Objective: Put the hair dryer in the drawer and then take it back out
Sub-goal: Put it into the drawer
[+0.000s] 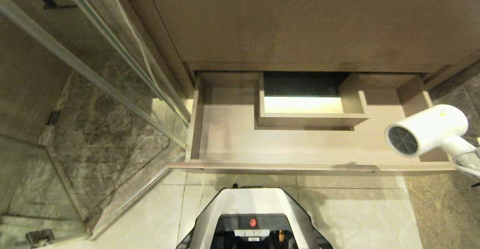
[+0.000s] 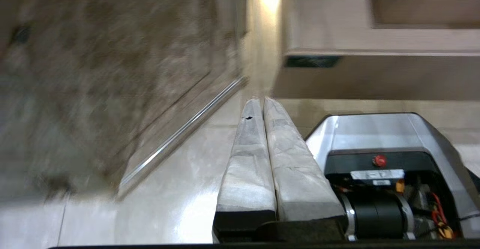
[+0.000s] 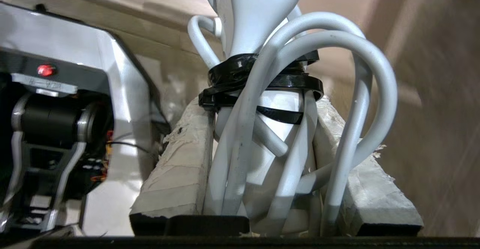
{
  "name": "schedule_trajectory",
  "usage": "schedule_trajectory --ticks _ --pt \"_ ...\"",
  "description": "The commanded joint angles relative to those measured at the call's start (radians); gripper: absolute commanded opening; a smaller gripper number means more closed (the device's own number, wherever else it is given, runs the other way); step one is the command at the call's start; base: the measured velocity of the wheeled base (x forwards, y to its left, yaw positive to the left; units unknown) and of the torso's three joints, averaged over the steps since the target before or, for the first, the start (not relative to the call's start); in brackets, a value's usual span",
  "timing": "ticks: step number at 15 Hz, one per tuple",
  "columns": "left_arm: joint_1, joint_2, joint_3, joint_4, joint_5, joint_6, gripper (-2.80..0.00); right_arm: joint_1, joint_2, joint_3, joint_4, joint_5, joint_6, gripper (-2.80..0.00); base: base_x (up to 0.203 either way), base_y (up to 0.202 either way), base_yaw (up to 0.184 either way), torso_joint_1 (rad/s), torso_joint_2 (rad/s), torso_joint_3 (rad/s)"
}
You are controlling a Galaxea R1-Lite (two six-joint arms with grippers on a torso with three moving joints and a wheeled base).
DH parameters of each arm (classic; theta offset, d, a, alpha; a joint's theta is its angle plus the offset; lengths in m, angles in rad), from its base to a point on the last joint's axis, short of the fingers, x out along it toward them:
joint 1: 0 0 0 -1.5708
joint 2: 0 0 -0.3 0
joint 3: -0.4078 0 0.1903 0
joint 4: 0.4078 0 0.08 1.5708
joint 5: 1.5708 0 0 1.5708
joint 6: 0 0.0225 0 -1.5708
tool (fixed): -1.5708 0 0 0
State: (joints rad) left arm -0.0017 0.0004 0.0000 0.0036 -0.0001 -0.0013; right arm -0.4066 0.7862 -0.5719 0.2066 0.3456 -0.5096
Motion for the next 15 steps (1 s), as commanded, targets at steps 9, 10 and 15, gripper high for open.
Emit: schedule_trajectory --ticks 9,10,15 --pt "0.0 0.0 0.002 -0.001 0.0 0.0 -2.8 0.0 0.036 -0.017 0.002 0.006 -0.004 -2.8 0.001 -0.008 0.163 0.036 0.33 0.375" --pt "0.0 0.0 0.002 -0.001 0.0 0.0 -2.8 -0.001 0.034 -0.019 0.002 0.006 -0.004 -2.8 0.002 -0.004 0.06 0.133 0.07 0.199" --pt "0.0 0.0 0.002 -0.001 0.0 0.0 -2.8 -0.001 0.013 0.001 0.011 0.003 -0.005 -2.8 0.0 0.0 0.0 0.049 0.03 0.076"
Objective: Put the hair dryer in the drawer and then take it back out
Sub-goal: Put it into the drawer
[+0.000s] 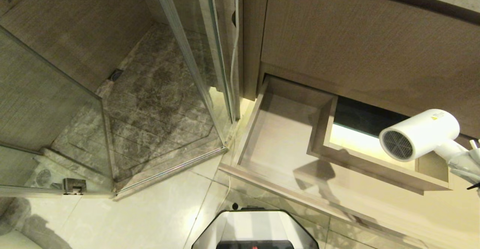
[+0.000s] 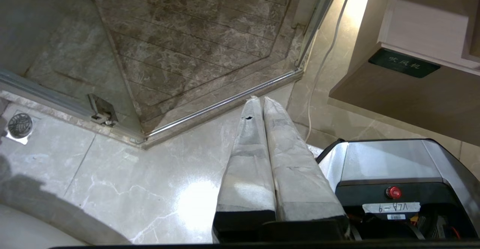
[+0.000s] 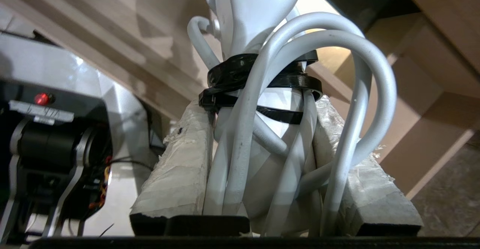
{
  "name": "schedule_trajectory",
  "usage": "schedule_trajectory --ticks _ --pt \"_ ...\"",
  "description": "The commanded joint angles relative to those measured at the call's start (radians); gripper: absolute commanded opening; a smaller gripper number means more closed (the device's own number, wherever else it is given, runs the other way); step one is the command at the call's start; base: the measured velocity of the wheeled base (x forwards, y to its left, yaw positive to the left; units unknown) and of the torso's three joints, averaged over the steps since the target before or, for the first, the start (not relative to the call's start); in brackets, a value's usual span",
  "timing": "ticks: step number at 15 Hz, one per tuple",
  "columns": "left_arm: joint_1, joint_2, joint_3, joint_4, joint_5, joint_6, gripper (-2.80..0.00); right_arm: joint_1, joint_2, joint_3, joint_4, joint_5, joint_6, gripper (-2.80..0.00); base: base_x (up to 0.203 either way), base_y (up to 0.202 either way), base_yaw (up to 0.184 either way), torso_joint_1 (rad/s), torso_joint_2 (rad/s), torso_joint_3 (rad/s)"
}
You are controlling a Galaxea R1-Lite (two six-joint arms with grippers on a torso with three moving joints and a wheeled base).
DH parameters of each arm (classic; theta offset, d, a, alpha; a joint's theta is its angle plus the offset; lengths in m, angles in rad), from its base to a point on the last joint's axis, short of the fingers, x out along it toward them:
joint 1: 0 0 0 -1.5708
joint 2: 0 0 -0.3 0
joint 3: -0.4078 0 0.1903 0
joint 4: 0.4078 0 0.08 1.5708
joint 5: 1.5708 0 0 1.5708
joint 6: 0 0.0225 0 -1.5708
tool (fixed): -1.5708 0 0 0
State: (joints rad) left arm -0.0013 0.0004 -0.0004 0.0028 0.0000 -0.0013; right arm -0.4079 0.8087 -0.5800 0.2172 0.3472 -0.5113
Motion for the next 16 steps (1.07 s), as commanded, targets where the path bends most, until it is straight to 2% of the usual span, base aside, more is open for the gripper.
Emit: schedule_trajectory --ticks 1,4,16 --pt "0.0 0.0 0.0 0.0 0.0 0.0 -2.8 0.0 -0.013 0.011 0.002 0.001 -0.003 -2.8 0.0 0.0 0.0 0.007 0.0 0.027" --pt "0.0 0.0 0.002 0.0 0.0 0.0 -2.8 0.0 -0.018 0.012 0.004 0.001 -0.003 -2.8 0.005 0.009 -0.051 0.008 0.0 0.004" --pt "0.0 0.0 0.002 0.0 0.0 0.0 -2.8 0.0 -0.031 0.015 0.005 0.001 -0.003 -2.8 0.001 0.009 -0.167 0.004 0.0 0.003"
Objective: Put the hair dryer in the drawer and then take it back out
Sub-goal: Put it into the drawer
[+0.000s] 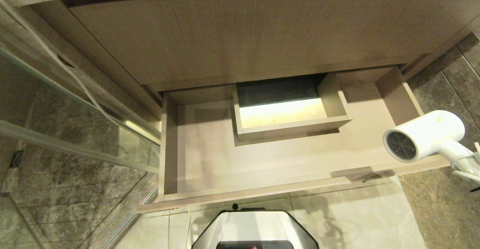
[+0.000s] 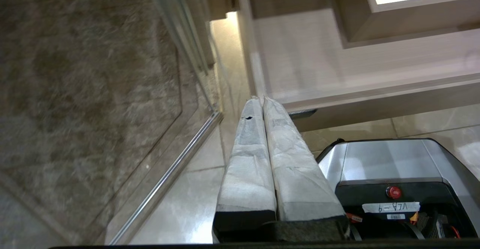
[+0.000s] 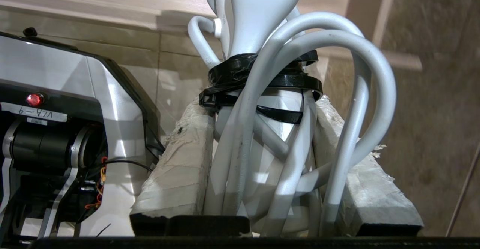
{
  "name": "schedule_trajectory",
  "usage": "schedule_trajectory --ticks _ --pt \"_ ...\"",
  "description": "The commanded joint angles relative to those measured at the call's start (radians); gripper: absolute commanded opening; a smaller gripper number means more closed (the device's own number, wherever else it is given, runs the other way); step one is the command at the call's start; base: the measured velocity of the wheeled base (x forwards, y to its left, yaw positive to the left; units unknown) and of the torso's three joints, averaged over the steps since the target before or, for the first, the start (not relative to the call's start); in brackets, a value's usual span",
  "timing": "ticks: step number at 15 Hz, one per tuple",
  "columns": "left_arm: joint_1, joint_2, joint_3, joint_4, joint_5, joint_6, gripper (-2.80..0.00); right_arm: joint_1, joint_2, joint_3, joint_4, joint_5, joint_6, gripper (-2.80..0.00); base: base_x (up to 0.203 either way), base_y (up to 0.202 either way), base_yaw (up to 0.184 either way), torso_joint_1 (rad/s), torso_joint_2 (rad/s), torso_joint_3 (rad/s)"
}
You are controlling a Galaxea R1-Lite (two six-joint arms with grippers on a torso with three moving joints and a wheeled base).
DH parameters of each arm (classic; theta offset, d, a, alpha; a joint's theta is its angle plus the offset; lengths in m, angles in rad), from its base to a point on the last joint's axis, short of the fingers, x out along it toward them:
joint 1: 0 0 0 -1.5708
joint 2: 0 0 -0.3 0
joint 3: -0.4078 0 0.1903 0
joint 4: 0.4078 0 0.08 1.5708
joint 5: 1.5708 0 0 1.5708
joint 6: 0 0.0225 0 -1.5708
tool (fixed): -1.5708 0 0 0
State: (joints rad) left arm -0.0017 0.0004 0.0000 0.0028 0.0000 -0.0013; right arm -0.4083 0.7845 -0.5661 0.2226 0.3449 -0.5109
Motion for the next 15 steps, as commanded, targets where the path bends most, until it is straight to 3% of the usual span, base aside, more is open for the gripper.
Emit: schedule_trajectory --ticks 1,15 --pt "0.0 0.0 0.001 0.0 0.0 0.0 -2.8 0.0 -0.008 0.002 0.0 0.003 -0.003 -2.8 -0.001 0.002 -0.087 -0.001 0.0 0.001" --pt "0.0 0.0 0.002 0.0 0.0 0.0 -2.8 -0.004 0.004 0.022 -0.002 0.002 0.0 -2.8 0.0 0.0 0.0 0.0 0.0 0.0"
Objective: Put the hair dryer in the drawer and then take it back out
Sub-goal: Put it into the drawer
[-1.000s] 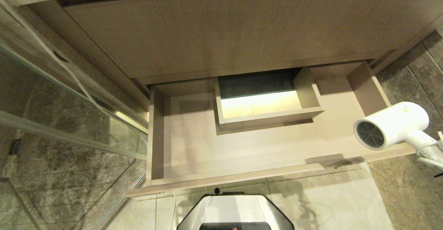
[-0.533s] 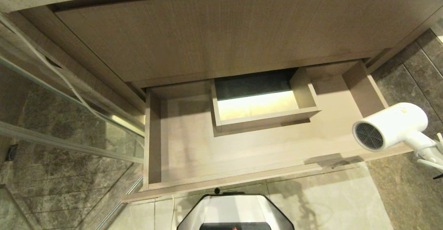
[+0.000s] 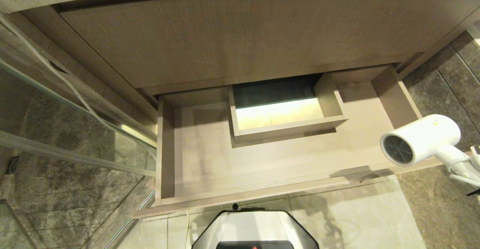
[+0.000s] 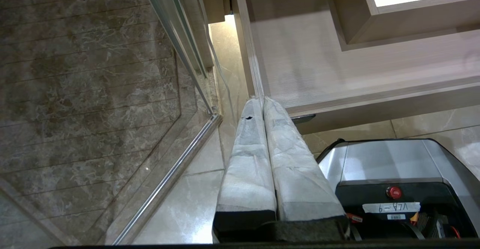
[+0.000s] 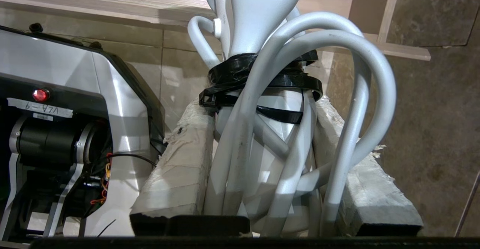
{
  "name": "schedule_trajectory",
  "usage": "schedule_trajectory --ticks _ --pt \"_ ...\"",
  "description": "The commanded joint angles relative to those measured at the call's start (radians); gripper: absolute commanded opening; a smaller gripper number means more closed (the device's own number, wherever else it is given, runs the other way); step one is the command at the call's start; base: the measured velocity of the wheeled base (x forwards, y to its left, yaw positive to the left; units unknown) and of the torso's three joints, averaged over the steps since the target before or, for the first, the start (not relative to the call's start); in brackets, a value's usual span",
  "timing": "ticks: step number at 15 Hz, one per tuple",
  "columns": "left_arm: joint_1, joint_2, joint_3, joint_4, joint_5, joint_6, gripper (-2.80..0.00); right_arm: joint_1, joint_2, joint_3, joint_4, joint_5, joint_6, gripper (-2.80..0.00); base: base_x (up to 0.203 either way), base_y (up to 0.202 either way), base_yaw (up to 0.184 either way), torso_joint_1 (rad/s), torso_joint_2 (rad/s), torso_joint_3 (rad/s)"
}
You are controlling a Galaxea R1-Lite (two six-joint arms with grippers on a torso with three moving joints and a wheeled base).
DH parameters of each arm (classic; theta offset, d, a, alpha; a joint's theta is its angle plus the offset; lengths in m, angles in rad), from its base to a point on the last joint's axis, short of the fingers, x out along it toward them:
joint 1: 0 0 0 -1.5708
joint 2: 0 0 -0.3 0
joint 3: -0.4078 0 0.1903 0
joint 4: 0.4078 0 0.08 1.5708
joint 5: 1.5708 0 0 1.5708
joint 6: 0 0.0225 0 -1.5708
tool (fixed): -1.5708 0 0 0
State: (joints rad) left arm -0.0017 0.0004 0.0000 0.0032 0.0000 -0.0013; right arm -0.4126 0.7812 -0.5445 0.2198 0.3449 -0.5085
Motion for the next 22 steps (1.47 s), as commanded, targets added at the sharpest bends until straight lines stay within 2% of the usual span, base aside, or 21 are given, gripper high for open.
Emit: schedule_trajectory --ticks 1,8,13,22 --pt "0.0 0.0 0.002 0.0 0.0 0.0 -2.8 0.0 0.009 0.001 0.001 0.003 -0.002 -2.8 0.0 0.0 0.0 0.094 -0.07 -0.022" --pt "0.0 0.0 0.0 0.0 0.0 0.0 -2.8 -0.002 0.013 0.011 0.004 0.003 -0.002 -2.8 0.0 0.0 0.0 0.192 -0.41 -0.135" --pt "0.0 0.0 0.002 0.0 0.0 0.0 -2.8 -0.001 0.019 0.01 0.0 0.003 -0.005 -2.8 0.0 0.0 0.0 0.112 -0.03 -0.017" --pt "0.0 0.0 0.002 0.0 0.0 0.0 -2.8 -0.002 0.029 0.018 0.004 0.003 -0.004 -2.8 0.0 0.0 0.0 -0.292 0.44 0.139"
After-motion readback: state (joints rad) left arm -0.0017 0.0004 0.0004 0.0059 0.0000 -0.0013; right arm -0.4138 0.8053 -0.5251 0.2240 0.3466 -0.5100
